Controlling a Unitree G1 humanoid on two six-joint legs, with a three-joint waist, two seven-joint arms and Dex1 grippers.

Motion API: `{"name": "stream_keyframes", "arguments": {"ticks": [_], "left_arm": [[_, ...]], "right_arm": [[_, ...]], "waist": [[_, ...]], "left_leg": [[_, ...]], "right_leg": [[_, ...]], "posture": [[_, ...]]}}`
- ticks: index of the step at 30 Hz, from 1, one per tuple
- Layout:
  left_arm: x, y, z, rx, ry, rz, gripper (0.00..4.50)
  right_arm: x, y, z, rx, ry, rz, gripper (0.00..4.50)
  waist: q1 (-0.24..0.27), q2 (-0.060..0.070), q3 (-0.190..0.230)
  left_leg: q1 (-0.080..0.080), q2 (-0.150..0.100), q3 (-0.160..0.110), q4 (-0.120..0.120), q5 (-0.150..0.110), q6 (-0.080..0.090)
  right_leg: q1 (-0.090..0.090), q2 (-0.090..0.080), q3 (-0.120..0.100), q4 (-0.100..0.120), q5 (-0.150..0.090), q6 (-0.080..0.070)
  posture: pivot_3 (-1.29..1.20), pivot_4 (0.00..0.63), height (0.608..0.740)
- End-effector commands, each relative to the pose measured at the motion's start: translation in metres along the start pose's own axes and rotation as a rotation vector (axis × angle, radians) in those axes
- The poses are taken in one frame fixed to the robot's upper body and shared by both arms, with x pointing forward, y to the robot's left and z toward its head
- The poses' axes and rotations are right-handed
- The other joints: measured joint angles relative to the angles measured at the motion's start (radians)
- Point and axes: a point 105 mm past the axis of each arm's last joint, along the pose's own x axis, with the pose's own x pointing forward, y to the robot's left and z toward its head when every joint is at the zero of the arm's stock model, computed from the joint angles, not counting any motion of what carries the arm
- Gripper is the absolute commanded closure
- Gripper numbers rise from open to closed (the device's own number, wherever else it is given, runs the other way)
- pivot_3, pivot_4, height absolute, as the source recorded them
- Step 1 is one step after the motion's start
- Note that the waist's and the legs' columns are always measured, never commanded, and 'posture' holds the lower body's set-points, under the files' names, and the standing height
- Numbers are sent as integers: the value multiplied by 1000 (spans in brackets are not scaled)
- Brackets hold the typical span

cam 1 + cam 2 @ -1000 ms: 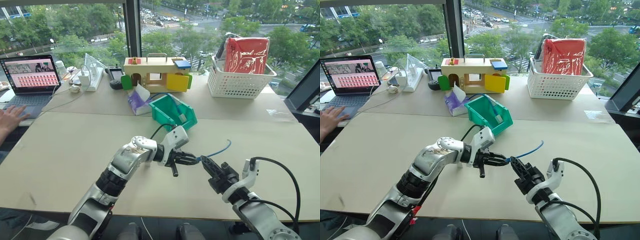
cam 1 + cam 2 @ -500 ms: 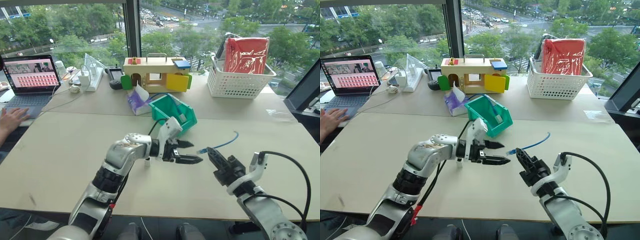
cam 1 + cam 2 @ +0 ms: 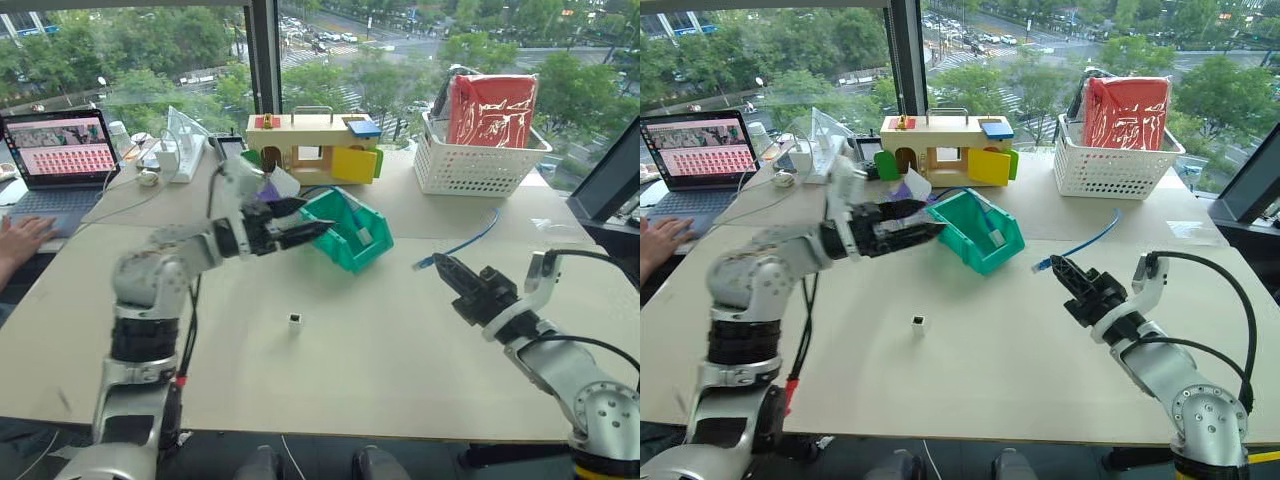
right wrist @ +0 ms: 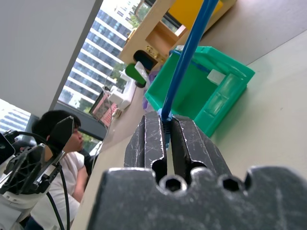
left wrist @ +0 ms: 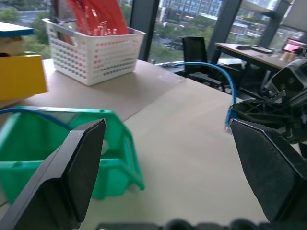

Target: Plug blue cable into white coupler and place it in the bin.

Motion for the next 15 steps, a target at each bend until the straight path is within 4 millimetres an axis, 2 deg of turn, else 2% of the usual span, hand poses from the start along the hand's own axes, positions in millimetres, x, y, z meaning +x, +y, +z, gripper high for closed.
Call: {"name": "stream_keyframes", "arguments": {"ticks": [1, 3, 7, 15], "left_arm": [[-23, -5, -6, 39, -33, 29, 56], [-35, -6, -22, 49, -27, 76, 56], [-44, -6, -44, 36, -28, 145, 56], [-41, -24, -80, 29, -16, 199, 56]], "right_arm": [[4, 11, 7, -23, 7, 60, 4500], [8, 12, 7, -29, 20, 72, 4500], [11, 12, 8, -42, 31, 77, 4500], [13, 12, 9, -59, 35, 70, 4500]], "waist": [[5, -1, 0], [12, -1, 1], [26, -2, 1], [24, -2, 1]], "left_leg": [[0, 0, 0, 0, 0, 0], [0, 0, 1, 0, 0, 0], [-1, -1, 4, 1, 1, 1], [0, 0, 4, 2, 1, 1]], "right_leg": [[0, 0, 0, 0, 0, 0], [0, -1, -1, 0, 0, 0], [2, -2, -2, -2, 0, 0], [4, -2, -2, -2, 0, 0]], "posture": [[0, 150, 730], [0, 150, 730], [0, 150, 730], [0, 150, 730]]}}
